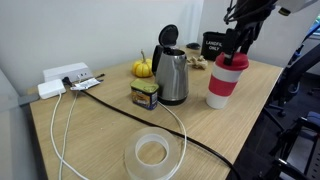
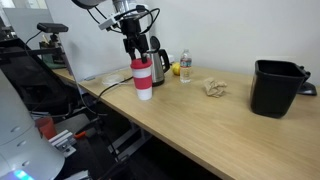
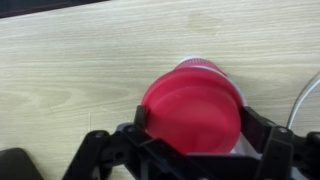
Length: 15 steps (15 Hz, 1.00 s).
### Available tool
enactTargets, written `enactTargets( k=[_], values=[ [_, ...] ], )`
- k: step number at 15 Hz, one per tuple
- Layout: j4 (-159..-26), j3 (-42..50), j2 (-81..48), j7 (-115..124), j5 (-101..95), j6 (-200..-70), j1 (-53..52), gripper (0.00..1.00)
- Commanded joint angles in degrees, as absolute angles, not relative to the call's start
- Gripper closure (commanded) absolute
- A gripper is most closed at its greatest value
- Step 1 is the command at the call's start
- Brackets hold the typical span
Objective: Cover the cup with the pink cover
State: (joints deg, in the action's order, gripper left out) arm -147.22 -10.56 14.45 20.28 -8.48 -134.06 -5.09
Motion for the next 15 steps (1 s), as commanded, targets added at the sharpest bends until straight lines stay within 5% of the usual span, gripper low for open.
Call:
enactTargets(
  k=[1, 15],
  values=[
    [-146.67, -10.14, 13.90, 19.16, -6.08, -135.18, -5.43, 0.33],
    [-146.89, -8.47, 12.10, 17.79, -0.60, -136.28, -5.47, 0.33]
  ],
)
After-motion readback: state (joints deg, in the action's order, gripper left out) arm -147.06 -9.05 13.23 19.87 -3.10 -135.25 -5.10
